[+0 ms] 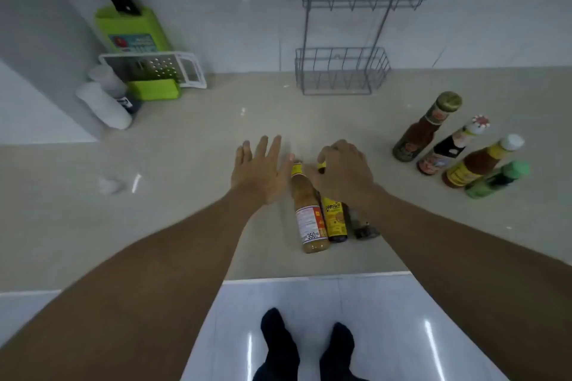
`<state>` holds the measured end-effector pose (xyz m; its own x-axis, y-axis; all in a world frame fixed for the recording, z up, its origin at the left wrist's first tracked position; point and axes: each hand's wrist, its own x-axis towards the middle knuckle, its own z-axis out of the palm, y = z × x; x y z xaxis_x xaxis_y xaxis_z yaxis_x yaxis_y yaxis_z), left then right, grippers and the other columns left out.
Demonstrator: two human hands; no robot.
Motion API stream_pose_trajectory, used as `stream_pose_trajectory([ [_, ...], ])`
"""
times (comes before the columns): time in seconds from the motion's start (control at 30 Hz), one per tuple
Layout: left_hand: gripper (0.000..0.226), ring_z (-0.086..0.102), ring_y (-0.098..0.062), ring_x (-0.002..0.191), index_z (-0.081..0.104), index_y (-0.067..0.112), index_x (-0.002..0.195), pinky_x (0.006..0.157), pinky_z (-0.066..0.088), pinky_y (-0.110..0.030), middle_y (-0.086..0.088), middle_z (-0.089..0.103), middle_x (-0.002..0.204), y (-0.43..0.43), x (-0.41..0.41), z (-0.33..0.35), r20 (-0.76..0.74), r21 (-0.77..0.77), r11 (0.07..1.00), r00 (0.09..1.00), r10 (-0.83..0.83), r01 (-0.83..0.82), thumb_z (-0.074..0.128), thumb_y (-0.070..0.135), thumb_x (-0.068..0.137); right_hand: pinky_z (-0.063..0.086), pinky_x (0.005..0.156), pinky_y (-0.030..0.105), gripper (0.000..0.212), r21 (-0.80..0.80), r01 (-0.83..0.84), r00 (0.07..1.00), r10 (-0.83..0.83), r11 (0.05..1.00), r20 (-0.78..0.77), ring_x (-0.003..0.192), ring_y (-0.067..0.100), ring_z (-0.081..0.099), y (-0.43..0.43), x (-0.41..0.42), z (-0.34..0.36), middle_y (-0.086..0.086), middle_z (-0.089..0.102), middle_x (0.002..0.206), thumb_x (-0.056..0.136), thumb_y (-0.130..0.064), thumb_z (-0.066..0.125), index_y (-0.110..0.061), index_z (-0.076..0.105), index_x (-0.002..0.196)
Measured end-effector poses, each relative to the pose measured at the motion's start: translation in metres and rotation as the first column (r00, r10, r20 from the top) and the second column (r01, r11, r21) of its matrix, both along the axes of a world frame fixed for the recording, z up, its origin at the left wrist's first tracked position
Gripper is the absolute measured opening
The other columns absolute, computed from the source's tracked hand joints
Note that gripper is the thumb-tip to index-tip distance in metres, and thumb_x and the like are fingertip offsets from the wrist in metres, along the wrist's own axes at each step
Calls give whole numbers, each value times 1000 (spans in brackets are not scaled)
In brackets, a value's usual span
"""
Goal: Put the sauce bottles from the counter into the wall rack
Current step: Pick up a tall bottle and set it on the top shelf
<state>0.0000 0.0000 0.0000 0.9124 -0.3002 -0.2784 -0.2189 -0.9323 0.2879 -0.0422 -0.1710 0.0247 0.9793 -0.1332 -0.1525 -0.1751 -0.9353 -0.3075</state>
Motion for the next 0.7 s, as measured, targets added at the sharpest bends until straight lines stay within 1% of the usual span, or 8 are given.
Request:
stream_pose_trajectory([
  [0.13, 65, -4, -43, 154, 1, 30, 162, 125, -4, -50, -2, 1, 171, 8, -13, -38, -23, 34, 996, 996, 83, -82, 13, 55, 103, 28, 112, 46, 57, -49, -5, 1000, 6, 999, 26, 137, 31, 35, 11, -13, -34, 14, 44, 142, 86, -62, 50, -11, 66, 105],
  [0.2, 64, -3, -46, 153, 2, 29, 162, 124, -3, -52, -3, 1, 171, 10, -18, -57, -34, 15, 992, 991, 129, -129, 16, 52, 104, 27, 113, 48, 66, -92, -29, 999, 32, 995, 30, 139, 34, 31, 17, -17, -48, 16, 40, 146, 84, -68, 47, -10, 63, 112],
  [0.27, 64, -4, -48, 153, 4, 29, 162, 124, -3, -53, -3, -1, 171, 10, -23, -73, -47, -6, 989, 988, 145, -146, 19, 52, 104, 27, 113, 50, 79, -160, -40, 999, 45, 986, 24, 141, 36, 29, 21, -18, -59, 16, 37, 147, 81, -74, 40, -8, 60, 121],
  [0.37, 65, -13, -47, 152, 3, 30, 162, 123, -4, -57, -4, -7, 171, 10, -35, -97, -100, -45, 987, 983, 151, -156, 19, 53, 103, 24, 116, 53, 88, -211, -12, 1000, 15, 977, 9, 144, 38, 24, 30, -20, -71, 18, 34, 152, 82, -76, 37, -3, 56, 128],
  [0.43, 67, -19, -47, 151, 2, 31, 162, 122, -8, -57, -5, -11, 170, 10, -40, -110, -63, -9, 990, 989, 137, -138, 17, 56, 102, 21, 116, 53, 89, -240, 2, 1000, 1, 971, 13, 146, 37, 22, 34, -19, -75, 17, 32, 154, 83, -76, 35, -1, 57, 128],
  [0.5, 69, -16, -49, 151, 2, 32, 162, 121, -7, -59, -7, -10, 170, 8, -42, -119, -8, 44, 991, 991, 130, -130, 15, 60, 100, 19, 116, 53, 89, -260, 5, 1000, -10, 966, -16, 146, 36, 18, 36, -18, -79, 16, 30, 155, 84, -76, 33, -2, 59, 126],
  [0.63, 71, 4, -54, 151, 19, 29, 161, 121, 4, -62, -11, 12, 170, 4, -45, -129, 117, 79, 985, 983, 142, -152, 14, 60, 98, 19, 114, 53, 88, -267, 46, 998, -54, 963, -23, 147, 32, 14, 43, -21, -88, 14, 28, 156, 85, -73, 32, 0, 58, 127],
  [0.7, 69, 7, -53, 151, 22, 29, 161, 121, 6, -62, -11, 15, 169, 4, -45, -133, 155, 72, 984, 977, 148, -161, 17, 59, 99, 19, 112, 53, 84, -251, 73, 997, -75, 965, 1, 148, 30, 13, 44, -22, -91, 13, 29, 156, 85, -71, 34, -1, 61, 123],
])
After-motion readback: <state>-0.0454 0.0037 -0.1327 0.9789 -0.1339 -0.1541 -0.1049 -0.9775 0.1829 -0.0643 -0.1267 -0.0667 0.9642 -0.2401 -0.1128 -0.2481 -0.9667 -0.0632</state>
